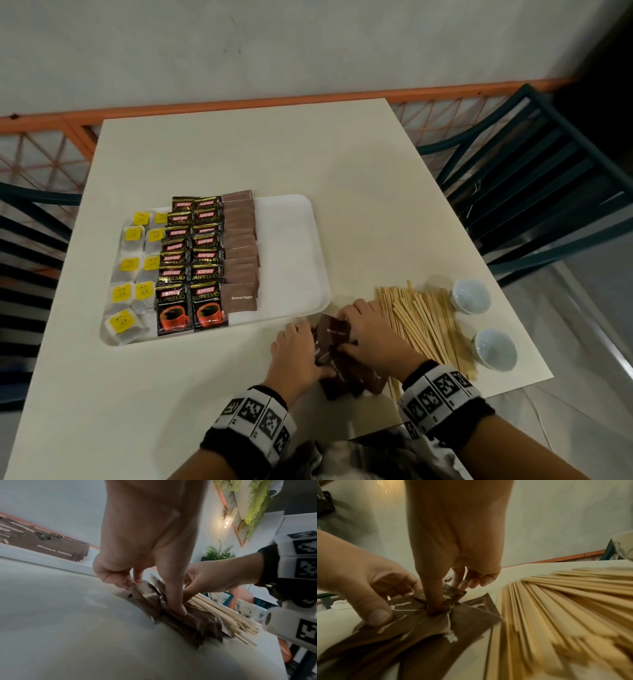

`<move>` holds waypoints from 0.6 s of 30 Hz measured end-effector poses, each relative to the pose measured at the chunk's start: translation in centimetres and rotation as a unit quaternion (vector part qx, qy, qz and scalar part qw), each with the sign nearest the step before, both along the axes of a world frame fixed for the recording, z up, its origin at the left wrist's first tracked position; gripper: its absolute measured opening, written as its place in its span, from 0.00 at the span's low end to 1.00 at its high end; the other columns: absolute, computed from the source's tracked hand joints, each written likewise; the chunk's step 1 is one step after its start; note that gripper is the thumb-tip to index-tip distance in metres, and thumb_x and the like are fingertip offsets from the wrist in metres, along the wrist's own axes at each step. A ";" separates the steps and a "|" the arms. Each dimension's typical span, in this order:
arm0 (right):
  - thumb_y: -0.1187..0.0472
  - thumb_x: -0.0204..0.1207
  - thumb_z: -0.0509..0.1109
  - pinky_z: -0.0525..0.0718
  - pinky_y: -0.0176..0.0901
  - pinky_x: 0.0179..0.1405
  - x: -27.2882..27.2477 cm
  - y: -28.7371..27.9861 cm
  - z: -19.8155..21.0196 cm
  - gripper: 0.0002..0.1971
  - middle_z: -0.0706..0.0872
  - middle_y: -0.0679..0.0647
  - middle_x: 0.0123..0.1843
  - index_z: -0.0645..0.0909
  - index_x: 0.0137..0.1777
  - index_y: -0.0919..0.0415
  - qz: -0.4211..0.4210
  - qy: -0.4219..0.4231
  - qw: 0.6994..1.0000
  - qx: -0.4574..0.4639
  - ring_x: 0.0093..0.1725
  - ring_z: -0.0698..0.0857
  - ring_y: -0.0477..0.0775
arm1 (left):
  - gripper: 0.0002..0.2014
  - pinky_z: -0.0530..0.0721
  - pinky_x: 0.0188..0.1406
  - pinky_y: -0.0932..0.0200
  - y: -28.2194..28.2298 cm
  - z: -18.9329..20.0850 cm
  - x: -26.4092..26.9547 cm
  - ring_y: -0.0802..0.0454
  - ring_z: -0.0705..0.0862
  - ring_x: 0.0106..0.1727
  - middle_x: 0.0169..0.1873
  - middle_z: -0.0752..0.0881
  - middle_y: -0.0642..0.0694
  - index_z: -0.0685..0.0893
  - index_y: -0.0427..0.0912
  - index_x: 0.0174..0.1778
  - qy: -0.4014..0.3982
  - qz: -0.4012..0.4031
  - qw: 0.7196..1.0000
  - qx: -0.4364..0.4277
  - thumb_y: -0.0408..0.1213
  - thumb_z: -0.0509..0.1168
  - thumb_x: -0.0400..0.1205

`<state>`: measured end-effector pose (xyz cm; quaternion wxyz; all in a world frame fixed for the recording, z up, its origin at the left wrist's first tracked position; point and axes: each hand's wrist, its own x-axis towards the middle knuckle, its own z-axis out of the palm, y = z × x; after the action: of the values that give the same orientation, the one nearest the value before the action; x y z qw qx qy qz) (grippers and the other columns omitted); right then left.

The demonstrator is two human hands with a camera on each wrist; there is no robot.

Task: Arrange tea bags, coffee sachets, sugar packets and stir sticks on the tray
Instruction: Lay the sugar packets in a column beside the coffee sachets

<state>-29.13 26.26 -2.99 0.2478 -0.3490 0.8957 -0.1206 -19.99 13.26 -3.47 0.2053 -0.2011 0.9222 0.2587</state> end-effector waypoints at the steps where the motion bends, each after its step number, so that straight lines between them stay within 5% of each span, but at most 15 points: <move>1: 0.55 0.72 0.68 0.67 0.45 0.68 -0.2 0.0 -0.2 0.19 0.72 0.49 0.60 0.71 0.62 0.53 0.001 -0.003 1.000 -0.009 0.60 0.68 0.51 | 0.36 0.69 0.65 0.53 0.0 0.0 0.0 0.46 0.71 0.65 0.64 0.72 0.44 0.67 0.43 0.68 -0.004 0.003 1.000 0.002 0.53 0.74 0.69; 5: 0.52 0.75 0.67 0.64 0.37 0.58 -1.1 -0.1 0.3 0.13 0.74 0.49 0.59 0.78 0.57 0.53 0.001 0.003 0.999 -0.044 0.58 0.68 0.48 | 0.28 0.69 0.65 0.52 -0.4 0.0 0.4 0.44 0.70 0.66 0.65 0.72 0.43 0.71 0.43 0.67 -0.011 -0.002 1.000 0.027 0.51 0.69 0.74; 8: 0.52 0.80 0.63 0.69 0.40 0.59 -2.1 0.2 2.2 0.15 0.73 0.52 0.60 0.76 0.60 0.61 -0.030 -0.014 0.998 -0.045 0.60 0.70 0.52 | 0.24 0.72 0.64 0.54 -1.2 -0.2 0.8 0.46 0.71 0.65 0.64 0.72 0.44 0.72 0.42 0.67 -0.005 0.014 0.996 0.083 0.46 0.67 0.78; 11: 0.55 0.78 0.66 0.74 0.36 0.42 -3.0 1.5 4.4 0.03 0.79 0.45 0.44 0.75 0.46 0.51 -0.031 -0.124 0.990 -0.063 0.46 0.78 0.47 | 0.15 0.78 0.56 0.60 -2.4 0.0 1.2 0.51 0.78 0.57 0.56 0.79 0.49 0.74 0.43 0.62 0.033 0.042 0.984 0.170 0.38 0.64 0.79; 12: 0.56 0.76 0.69 0.77 0.37 0.41 -3.2 2.0 5.0 0.06 0.80 0.44 0.42 0.73 0.43 0.47 -0.019 -0.160 0.986 -0.050 0.43 0.80 0.45 | 0.14 0.79 0.52 0.62 -2.8 0.3 1.3 0.52 0.80 0.55 0.53 0.81 0.49 0.75 0.44 0.61 0.038 0.053 0.979 0.191 0.35 0.63 0.80; 15: 0.59 0.71 0.74 0.84 0.43 0.50 -2.5 2.9 5.7 0.15 0.85 0.50 0.47 0.73 0.53 0.47 0.007 -0.243 0.970 0.026 0.47 0.85 0.49 | 0.12 0.82 0.50 0.59 -3.7 0.8 1.8 0.51 0.82 0.51 0.48 0.83 0.48 0.76 0.44 0.58 0.042 0.084 0.971 0.221 0.32 0.62 0.79; 18: 0.60 0.69 0.75 0.82 0.39 0.54 -0.5 3.0 4.5 0.28 0.82 0.51 0.54 0.68 0.67 0.54 0.014 -0.219 0.973 0.073 0.54 0.82 0.50 | 0.10 0.83 0.52 0.54 -4.0 1.0 2.3 0.51 0.83 0.50 0.48 0.84 0.47 0.78 0.43 0.55 0.050 0.106 0.967 0.228 0.32 0.63 0.78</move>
<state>-29.68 29.22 1.51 0.4645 -0.3073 0.8210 -0.1251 -17.73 9.30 -2.43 0.1705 -0.2329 0.8214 0.4920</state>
